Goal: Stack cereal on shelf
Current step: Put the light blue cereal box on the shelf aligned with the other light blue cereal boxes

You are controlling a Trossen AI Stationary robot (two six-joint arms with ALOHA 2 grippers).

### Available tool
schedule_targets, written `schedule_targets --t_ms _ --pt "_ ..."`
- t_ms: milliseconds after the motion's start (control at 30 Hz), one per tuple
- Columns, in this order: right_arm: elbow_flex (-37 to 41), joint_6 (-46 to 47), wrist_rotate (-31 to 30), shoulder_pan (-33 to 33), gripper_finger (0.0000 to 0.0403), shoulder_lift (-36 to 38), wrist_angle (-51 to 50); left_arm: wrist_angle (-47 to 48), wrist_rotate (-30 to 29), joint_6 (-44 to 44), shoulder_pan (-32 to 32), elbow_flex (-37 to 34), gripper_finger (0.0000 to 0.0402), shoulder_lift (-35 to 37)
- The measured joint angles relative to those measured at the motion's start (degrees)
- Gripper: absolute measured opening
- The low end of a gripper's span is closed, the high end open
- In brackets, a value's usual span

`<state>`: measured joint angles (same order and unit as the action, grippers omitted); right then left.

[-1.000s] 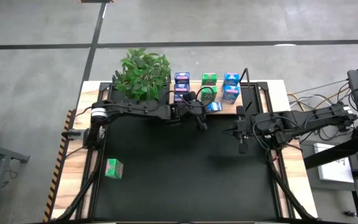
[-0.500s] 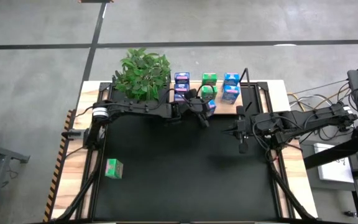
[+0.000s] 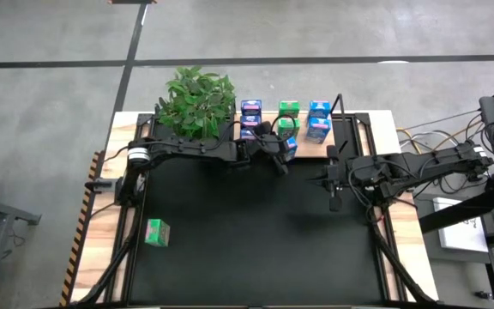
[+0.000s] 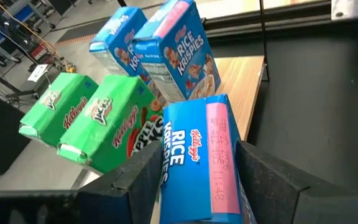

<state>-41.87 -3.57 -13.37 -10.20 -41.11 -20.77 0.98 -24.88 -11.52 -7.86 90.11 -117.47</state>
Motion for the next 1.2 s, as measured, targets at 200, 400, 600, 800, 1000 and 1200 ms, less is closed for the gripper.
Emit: schedule_targets --t_ms 200,400,600,800,1000,1200 --pt "0.00 -0.87 -10.89 0.75 0.0009 -3.00 -2.48 0.64 0.00 -0.01 -0.08 -0.13 0.0190 0.00" --pt "-3.23 -4.49 -7.25 8.09 0.0009 -7.67 -4.48 0.75 0.26 -0.49 -0.07 -0.15 0.0190 0.00" --pt "-8.00 -9.99 2.78 18.03 0.0010 -12.10 -6.15 0.78 0.42 -1.49 -0.06 -0.20 0.0190 0.00" --pt "-12.70 -13.60 15.73 27.17 0.0055 -15.92 -10.78 0.82 0.45 -2.23 -0.07 -0.22 0.0190 0.00" --pt "-14.48 -18.10 17.77 31.52 0.0159 -20.14 -12.06 0.84 0.46 -2.37 -0.08 -0.24 0.0190 0.00" --pt "-15.43 -21.05 17.74 33.00 0.0253 -24.50 -12.07 0.84 0.46 -2.39 -0.08 -0.24 0.0190 0.00"
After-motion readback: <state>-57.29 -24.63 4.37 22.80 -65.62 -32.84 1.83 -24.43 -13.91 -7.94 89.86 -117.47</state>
